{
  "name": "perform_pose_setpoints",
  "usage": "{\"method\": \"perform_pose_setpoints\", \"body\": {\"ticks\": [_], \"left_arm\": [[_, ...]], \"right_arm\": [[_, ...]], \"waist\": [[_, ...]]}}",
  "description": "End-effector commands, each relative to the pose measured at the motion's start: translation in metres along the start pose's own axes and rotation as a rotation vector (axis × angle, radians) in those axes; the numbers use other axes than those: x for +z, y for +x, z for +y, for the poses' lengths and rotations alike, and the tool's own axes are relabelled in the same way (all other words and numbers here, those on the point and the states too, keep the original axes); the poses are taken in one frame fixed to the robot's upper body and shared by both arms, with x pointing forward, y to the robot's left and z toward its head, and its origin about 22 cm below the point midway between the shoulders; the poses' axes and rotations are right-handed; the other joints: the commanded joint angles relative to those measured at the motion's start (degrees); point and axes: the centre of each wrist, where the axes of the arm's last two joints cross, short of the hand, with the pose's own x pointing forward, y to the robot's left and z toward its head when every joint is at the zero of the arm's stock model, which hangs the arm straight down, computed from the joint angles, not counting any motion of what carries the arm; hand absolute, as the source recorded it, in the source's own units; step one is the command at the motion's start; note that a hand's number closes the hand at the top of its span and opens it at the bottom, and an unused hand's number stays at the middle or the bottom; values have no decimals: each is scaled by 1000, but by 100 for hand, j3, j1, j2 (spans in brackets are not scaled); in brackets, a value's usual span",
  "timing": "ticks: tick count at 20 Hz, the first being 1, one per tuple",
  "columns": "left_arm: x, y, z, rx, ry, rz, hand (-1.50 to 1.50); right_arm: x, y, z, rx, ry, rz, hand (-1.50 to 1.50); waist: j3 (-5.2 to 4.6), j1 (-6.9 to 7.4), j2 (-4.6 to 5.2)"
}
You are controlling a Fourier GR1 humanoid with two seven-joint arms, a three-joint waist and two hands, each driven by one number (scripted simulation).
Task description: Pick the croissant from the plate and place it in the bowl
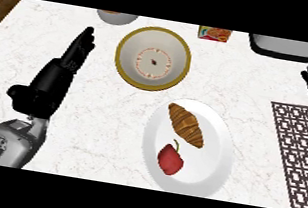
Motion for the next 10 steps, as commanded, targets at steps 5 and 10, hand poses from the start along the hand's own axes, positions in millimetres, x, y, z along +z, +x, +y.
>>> {"method": "perform_pose_setpoints", "body": {"ticks": [5, 10], "left_arm": [[2, -6, 14, 196, 83, -15, 0], [25, -31, 30, 326, 77, 60, 0]], "right_arm": [[-30, -29, 91, -278, 247, 266, -150], [-32, -58, 97, 112, 45, 490, -150]], "waist": [[-20, 469, 253], [-16, 408, 217]]}}
